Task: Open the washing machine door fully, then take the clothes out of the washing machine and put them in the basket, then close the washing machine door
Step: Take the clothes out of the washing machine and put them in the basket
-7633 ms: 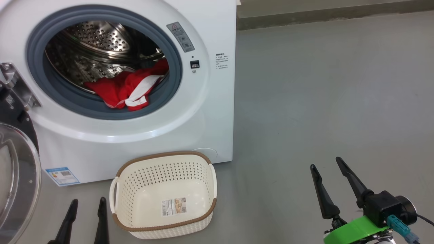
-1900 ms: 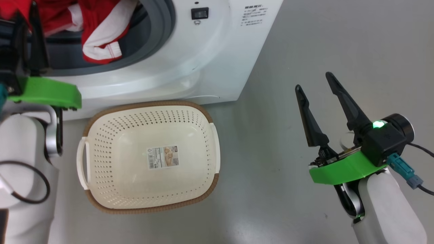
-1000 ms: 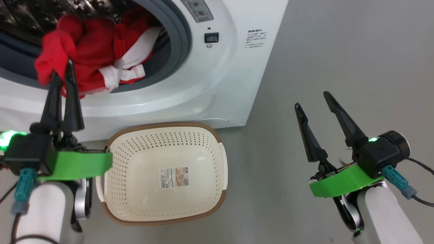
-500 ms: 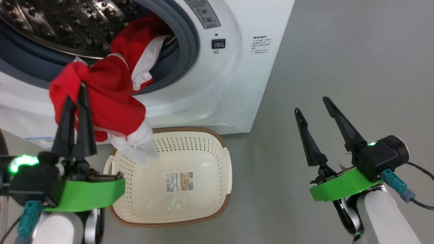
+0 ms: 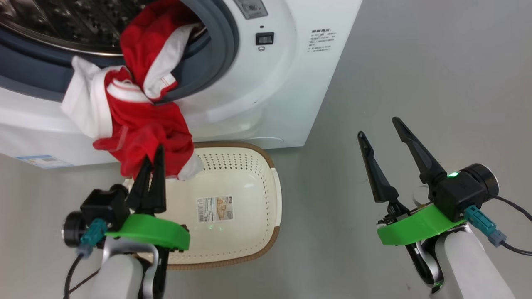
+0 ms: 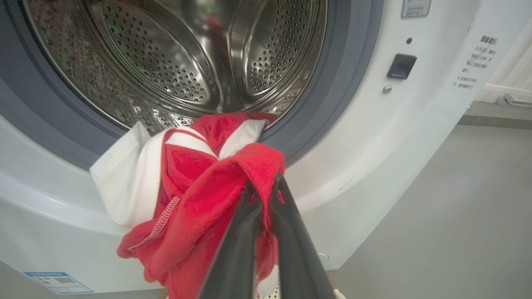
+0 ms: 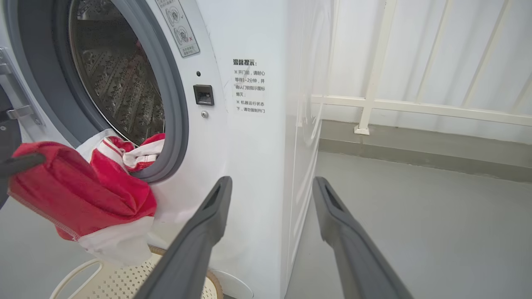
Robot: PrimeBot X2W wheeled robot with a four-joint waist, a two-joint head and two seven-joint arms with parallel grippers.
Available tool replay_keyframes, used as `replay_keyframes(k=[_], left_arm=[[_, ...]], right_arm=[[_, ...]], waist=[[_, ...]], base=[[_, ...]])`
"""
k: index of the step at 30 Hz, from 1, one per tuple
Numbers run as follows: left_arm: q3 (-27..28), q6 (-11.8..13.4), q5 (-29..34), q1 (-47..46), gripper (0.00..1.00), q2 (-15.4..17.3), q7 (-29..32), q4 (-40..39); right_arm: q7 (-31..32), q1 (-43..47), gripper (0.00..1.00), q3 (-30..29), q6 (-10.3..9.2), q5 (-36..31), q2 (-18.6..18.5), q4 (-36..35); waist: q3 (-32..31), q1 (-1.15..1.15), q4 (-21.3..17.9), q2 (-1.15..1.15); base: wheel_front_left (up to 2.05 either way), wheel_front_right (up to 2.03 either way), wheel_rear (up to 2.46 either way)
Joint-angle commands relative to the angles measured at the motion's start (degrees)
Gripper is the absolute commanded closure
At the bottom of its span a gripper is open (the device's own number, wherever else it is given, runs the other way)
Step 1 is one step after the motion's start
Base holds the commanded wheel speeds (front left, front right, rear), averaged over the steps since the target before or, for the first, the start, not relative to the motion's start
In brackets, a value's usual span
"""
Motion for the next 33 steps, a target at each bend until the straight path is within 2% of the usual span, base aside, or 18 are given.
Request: replay_keyframes(k=[1,12,21,27,33], left_arm=[[1.7,-0.7,-1.0,-2.2,1.0,0.5,-0.7,1.0],[0.9,-5.1,-7.5,-11.7,1.0,-2.6,-2.3,28.5],[-1.2,-6.5,-11.8,-21.7,1.0,-3.2,3.9,50.3],[-2.6,-7.1,-14.3,-25.4,1.0,-3.2,9.9,57.7],[-3.7,-6.4,-13.8,-25.9,1.0,-2.5,11.7,60.1]], right_arm=[[-0.4,-1.1,0.0,1.4,0.25,-0.5,0.2,-1.2],[-0.4,-2.8,0.0,2.0,0.25,-0.6,0.2,-1.2],[-0.4,-5.4,0.0,4.0,0.25,0.3,0.2,-0.7],[-0.4,-6.0,0.0,4.2,0.25,0.9,0.2,0.6],[-0.4,-6.6,0.0,4.5,0.25,1.4,0.2,0.8]], waist=[[0.9,0.0,-0.5,0.0],[4.9,0.0,-1.4,0.0],[9.2,0.0,-3.3,0.0],[11.1,0.0,-4.9,0.0],[12.3,0.0,-5.7,0.0]], base=[[0.0,0.0,0.0],[0.0,0.0,0.0],[0.0,0.0,0.0],[0.0,0.0,0.0],[0.0,0.0,0.0]])
